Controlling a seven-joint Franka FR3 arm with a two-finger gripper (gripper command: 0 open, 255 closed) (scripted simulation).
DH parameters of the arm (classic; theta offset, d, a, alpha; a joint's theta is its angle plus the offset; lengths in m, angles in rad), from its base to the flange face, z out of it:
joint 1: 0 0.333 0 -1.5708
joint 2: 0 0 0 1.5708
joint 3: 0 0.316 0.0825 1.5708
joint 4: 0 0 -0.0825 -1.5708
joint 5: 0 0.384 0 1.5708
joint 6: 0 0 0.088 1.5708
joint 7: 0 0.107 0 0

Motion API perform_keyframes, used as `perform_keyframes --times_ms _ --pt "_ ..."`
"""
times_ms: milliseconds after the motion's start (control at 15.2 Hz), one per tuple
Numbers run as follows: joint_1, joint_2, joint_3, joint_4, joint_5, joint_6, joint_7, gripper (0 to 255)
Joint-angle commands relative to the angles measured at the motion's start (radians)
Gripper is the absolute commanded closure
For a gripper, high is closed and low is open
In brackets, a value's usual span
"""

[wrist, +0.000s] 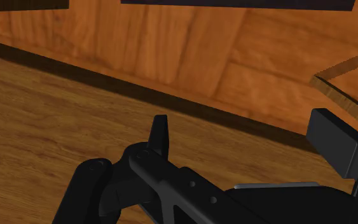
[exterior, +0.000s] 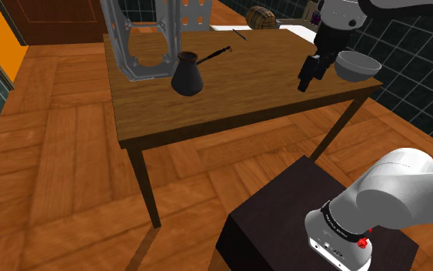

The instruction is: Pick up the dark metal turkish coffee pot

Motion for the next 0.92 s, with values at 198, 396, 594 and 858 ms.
perform_keyframes --times_ms 198,396,594,858 --pt "0.012 0.101 0.035 0.066 0.028 0.035 0.046 0" --pt "0.022 0.204 0.068 0.142 0.05 0.062 0.091 0" --pt "0.029 0.309 0.1 0.228 0.064 0.081 0.134 0" --pt "0.037 0.45 0.139 0.36 0.071 0.093 0.191 0"
